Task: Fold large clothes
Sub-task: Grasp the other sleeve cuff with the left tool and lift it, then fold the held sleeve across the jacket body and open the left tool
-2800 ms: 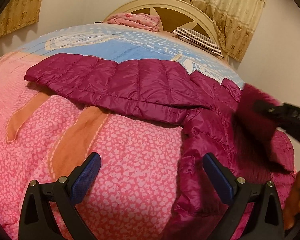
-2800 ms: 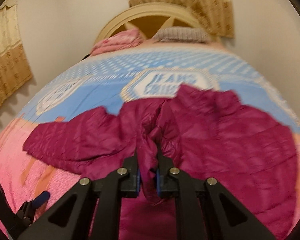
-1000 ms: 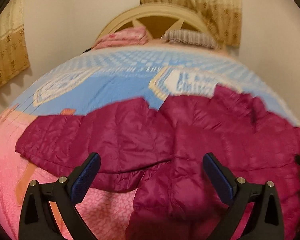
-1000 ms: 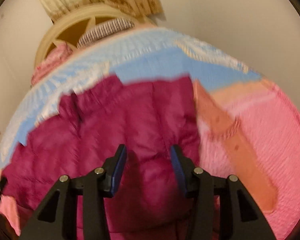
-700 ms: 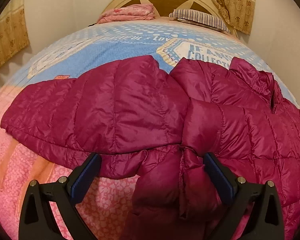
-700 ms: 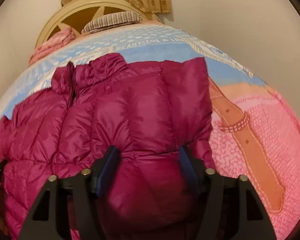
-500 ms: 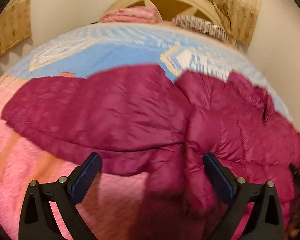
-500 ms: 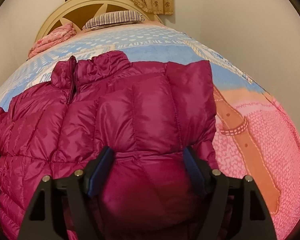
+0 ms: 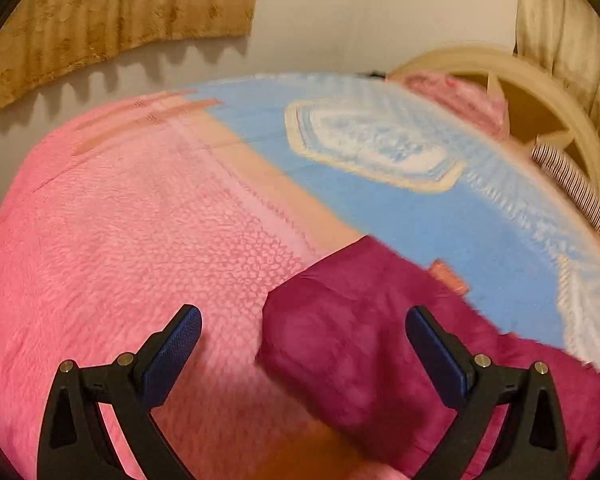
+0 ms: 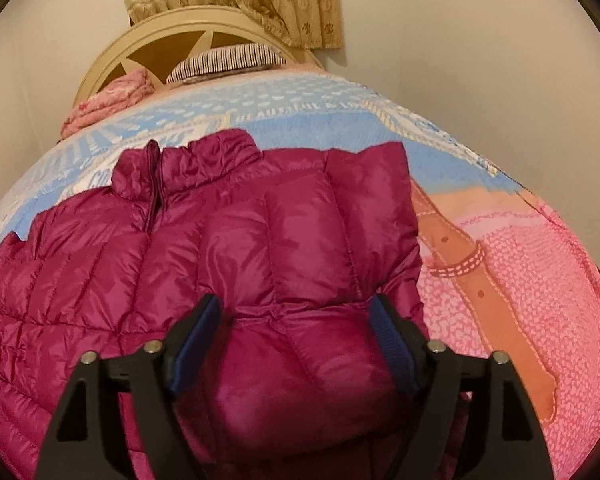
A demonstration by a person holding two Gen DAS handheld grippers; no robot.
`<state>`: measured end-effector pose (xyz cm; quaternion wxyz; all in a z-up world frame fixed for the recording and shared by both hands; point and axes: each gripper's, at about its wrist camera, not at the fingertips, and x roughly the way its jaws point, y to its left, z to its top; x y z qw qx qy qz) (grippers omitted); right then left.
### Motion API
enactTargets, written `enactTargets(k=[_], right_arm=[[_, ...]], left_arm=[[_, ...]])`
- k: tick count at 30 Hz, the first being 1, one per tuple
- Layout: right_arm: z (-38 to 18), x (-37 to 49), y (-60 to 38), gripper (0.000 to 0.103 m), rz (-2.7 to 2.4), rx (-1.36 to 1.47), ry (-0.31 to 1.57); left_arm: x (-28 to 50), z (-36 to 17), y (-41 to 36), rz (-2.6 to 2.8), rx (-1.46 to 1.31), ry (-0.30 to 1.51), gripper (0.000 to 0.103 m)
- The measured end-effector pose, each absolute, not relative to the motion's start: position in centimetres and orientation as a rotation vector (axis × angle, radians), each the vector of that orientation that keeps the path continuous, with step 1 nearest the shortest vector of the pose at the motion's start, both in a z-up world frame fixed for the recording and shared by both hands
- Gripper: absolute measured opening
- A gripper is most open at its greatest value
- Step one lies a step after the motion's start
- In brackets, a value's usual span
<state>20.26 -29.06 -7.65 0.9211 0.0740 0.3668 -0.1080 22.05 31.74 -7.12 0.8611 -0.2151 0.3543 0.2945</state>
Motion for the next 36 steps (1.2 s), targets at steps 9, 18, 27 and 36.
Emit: enactTargets(k=[9,18,27,36], right_arm=[[-8.1,21.1,-28.6,0.086,-0.236,0.119,0.791],[-8.3,21.2,-28.7,0.087,-0.234,0.127,0.794],[-8.3,21.2,-28.9,0.087,-0.227,0.149,0.789],[-8.2,20.5,-30.1,0.087,-0.193,0.250,0.755]], left_arm=[[23.2,-9.3,30.7,0.479,-0.436,0.744,0.029],[22.2,-3.8,26.7,0.377,-0.359,0.602,0.019],[18.5,6.4,7.6,-0.080,-0.038,0.359,0.019],[16.1,1.8,-8.2,-0.441,0.078,0.462,0.019]])
